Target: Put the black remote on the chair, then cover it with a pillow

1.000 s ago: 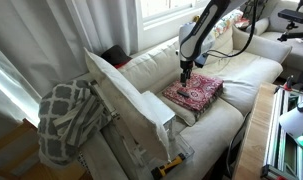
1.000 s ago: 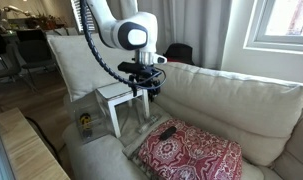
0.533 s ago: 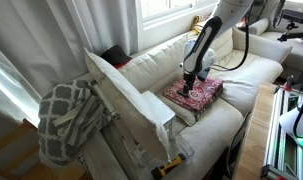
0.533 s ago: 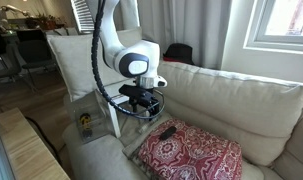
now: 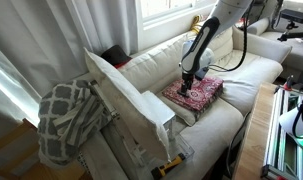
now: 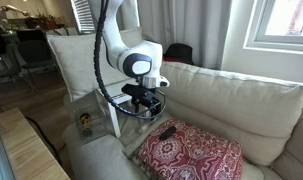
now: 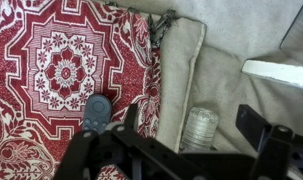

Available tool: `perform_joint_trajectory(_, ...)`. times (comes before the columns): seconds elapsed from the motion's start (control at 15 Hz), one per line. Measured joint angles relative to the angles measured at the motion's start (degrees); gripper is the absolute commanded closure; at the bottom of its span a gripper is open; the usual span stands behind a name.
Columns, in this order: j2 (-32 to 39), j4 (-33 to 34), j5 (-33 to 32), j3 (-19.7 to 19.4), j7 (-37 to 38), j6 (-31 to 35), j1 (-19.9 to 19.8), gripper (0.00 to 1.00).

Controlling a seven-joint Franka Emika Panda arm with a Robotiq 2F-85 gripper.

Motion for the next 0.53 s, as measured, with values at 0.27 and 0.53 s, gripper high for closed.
perform_joint_trajectory(0.27, 4.9, 6.2, 1.0, 0.4, 0.7, -1.9, -1.6, 0.0)
perform_joint_trajectory(0.53, 10.3, 13.2, 1.9, 0.5, 1.4, -3.9, -3.1, 0.0)
